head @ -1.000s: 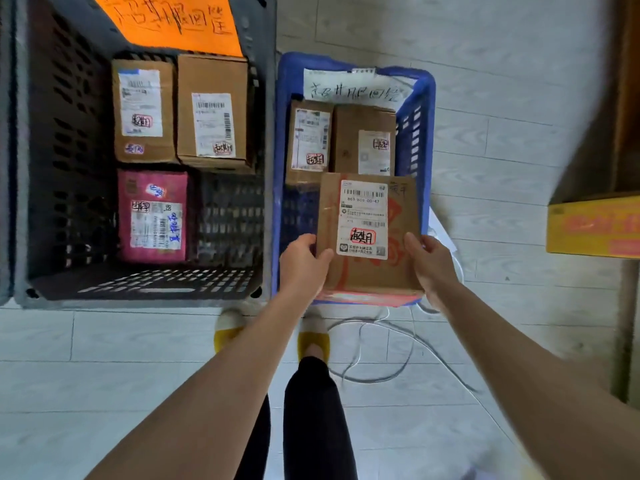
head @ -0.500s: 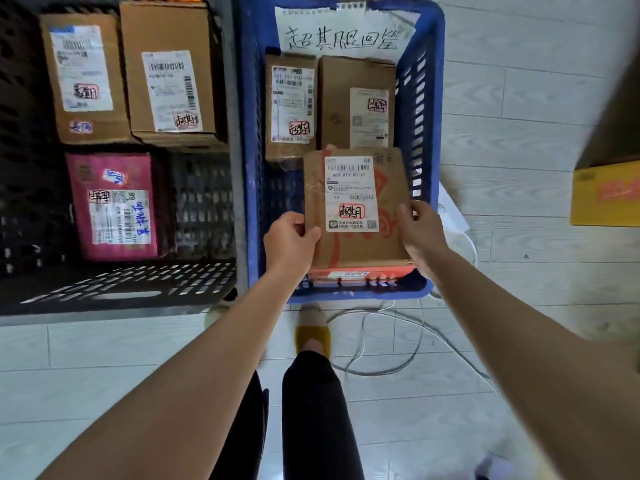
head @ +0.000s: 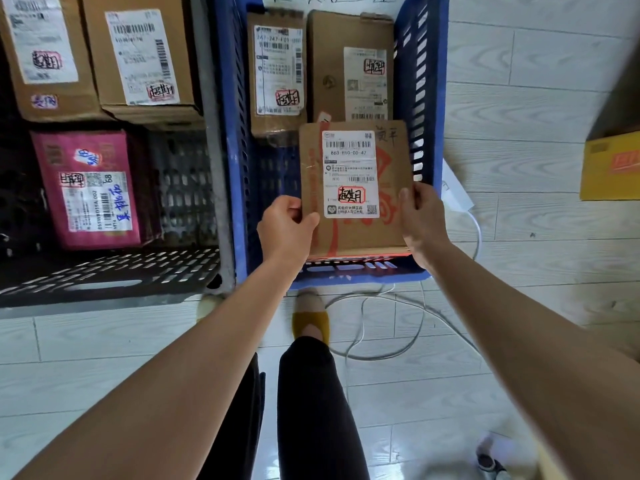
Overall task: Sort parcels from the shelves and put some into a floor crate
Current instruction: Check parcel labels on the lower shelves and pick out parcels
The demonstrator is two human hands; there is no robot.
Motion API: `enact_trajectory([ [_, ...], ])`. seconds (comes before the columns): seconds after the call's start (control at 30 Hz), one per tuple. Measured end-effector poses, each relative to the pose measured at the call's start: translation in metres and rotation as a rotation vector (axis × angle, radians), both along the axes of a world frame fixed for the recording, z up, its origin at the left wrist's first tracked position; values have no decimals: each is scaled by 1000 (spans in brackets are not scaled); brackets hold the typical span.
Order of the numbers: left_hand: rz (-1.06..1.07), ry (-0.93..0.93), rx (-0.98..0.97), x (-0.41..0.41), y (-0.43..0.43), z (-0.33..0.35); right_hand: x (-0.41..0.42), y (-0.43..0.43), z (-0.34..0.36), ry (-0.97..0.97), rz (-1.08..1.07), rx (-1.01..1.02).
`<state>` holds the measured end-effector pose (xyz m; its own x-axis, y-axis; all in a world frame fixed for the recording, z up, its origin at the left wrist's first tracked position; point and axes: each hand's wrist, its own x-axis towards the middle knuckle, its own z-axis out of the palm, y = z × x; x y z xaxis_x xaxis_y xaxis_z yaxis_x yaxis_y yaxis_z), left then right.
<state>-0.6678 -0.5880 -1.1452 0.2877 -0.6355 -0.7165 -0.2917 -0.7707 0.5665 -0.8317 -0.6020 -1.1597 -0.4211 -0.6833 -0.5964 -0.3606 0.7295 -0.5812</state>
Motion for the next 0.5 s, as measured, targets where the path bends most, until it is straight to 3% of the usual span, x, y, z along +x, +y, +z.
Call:
enact_trajectory([
  [0.5, -141, -152, 27, 32, -4, 25, 37, -5, 20, -100, 21, 76],
])
